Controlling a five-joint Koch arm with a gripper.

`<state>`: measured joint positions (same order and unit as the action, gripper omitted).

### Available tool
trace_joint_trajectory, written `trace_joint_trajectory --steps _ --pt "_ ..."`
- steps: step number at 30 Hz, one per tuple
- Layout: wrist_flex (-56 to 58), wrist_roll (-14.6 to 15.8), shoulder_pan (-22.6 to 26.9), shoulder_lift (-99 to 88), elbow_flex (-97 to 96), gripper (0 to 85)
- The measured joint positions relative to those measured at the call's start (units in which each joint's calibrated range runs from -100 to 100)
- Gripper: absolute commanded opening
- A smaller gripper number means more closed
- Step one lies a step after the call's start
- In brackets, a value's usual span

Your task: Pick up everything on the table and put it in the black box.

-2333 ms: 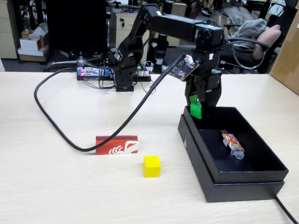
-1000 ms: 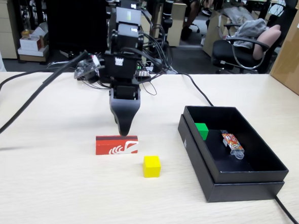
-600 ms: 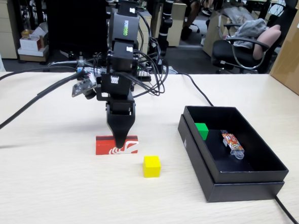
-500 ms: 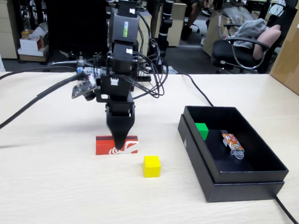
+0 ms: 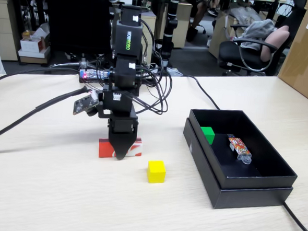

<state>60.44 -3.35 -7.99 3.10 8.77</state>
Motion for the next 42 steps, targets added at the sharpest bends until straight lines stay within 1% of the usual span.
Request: trace_joint_trajectory --steps 4,5,7,8,12,14,15,16,18,19,20,21,22,23,24,25,28,32,35,36,38,41,42 --pt "-0.2 0.0 0.0 -0.8 0.1 0.9" --pt "3.9 0.0 0.7 -6.8 0.2 0.9" --pt "9.5 0.6 3.4 -18.5 -0.2 0.9" --pt "9.5 0.6 3.7 -19.5 -0.2 0.9" --pt "11.5 2.0 9.8 -39.0 -2.7 0.9" --pt "11.5 2.6 12.1 -43.1 -2.7 0.9" --pt "11.5 3.3 14.7 -44.7 -2.7 0.9" --pt "11.6 3.8 16.1 -44.8 -2.1 0.9" --pt "11.6 4.2 17.2 -44.6 -0.5 0.9" --pt "11.3 5.4 19.3 -42.9 7.3 0.9" --pt "11.3 5.5 19.3 -42.9 7.6 0.9" --pt "11.9 6.4 20.4 -38.3 13.7 0.9" --pt "11.9 6.5 20.4 -38.0 14.2 0.9" --pt "12.0 7.3 21.3 -31.0 19.5 0.9" --pt "12.0 7.3 21.4 -30.5 19.8 0.9" --pt "11.9 7.9 22.0 -23.9 22.6 0.9" --pt "12.0 8.4 22.7 -14.9 24.8 0.9" --pt "12.0 9.1 23.8 -8.0 27.4 0.9" --pt "12.0 9.2 24.8 -3.4 31.1 0.9" --pt "11.9 9.6 25.1 0.6 34.4 0.9" --pt "12.0 9.8 25.2 1.5 34.7 0.9" --pt "11.9 9.9 24.7 7.9 36.0 0.9" --pt "11.9 9.9 24.2 11.3 36.1 16.5"
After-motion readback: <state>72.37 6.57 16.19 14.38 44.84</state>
